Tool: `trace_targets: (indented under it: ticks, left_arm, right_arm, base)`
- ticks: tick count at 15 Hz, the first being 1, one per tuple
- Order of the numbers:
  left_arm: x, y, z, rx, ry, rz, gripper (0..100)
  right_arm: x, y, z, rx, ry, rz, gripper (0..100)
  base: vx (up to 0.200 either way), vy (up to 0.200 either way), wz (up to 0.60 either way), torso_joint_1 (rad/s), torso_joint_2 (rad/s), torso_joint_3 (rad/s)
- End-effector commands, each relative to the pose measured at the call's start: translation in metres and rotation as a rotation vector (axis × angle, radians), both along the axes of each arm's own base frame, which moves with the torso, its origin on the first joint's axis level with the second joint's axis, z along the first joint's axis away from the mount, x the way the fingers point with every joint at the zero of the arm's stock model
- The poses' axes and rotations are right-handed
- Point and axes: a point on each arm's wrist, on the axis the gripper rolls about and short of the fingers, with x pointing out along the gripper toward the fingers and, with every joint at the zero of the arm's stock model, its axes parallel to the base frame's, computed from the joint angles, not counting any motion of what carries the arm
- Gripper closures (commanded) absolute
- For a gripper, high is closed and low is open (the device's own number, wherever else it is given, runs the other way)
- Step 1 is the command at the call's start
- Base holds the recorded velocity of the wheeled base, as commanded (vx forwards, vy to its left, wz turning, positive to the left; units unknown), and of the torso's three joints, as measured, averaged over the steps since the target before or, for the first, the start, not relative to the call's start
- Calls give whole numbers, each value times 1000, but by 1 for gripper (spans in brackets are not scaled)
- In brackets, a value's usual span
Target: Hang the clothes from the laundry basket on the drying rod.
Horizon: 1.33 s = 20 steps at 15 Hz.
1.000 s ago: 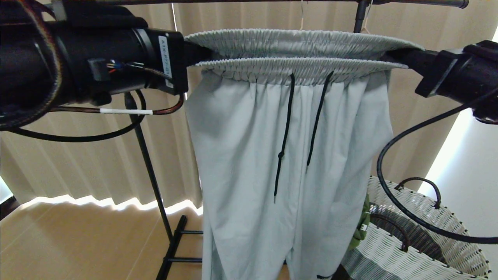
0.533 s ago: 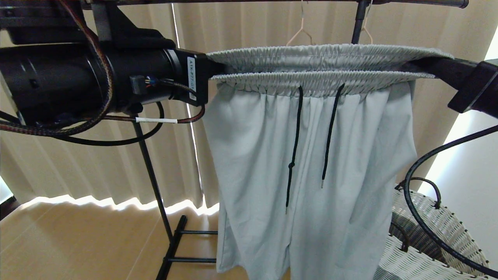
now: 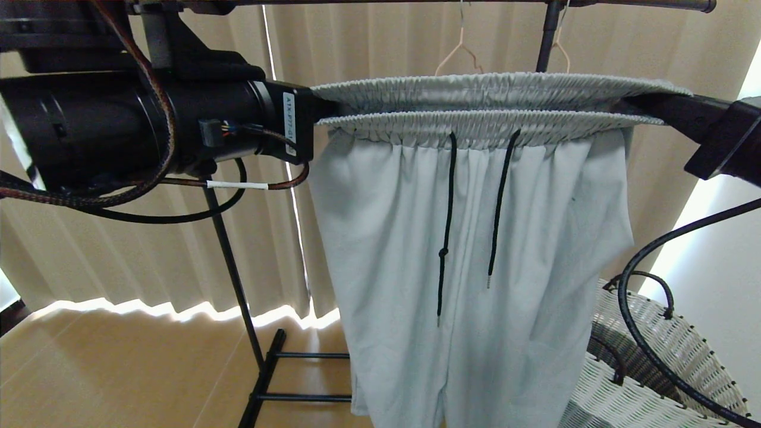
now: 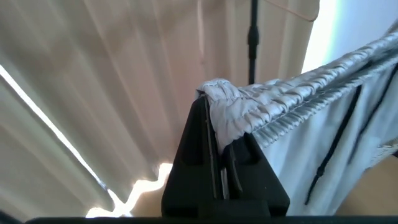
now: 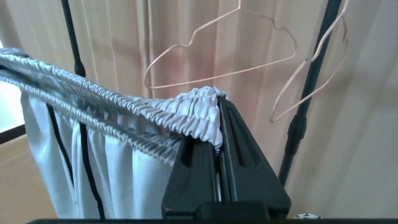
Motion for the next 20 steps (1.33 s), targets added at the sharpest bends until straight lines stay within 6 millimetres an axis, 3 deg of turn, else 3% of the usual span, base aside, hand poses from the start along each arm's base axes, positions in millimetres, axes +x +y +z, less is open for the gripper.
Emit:
trace_targets:
  ticks: [1, 12, 13, 20]
  left_arm:
    - [3, 2, 0, 0, -1, 26, 100]
    - [2, 3, 1, -4, -7, 32, 100]
    - [2, 3, 1, -4, -7, 32, 100]
    - [9, 11, -1, 4, -1, 83, 100]
  right_arm:
    - [0, 0, -3, -6, 15, 0, 100]
    - [0, 1, -7, -18, 43, 6, 100]
    - [0, 1, -8, -19, 44, 6, 0]
    - [-8, 6, -11, -20, 47, 46, 0]
  base:
    - [0, 0, 0, 0, 0, 0]
    - [0, 0, 0, 0, 0, 0]
    - [0, 0, 0, 0, 0, 0]
    - [0, 0, 0, 0, 0, 0]
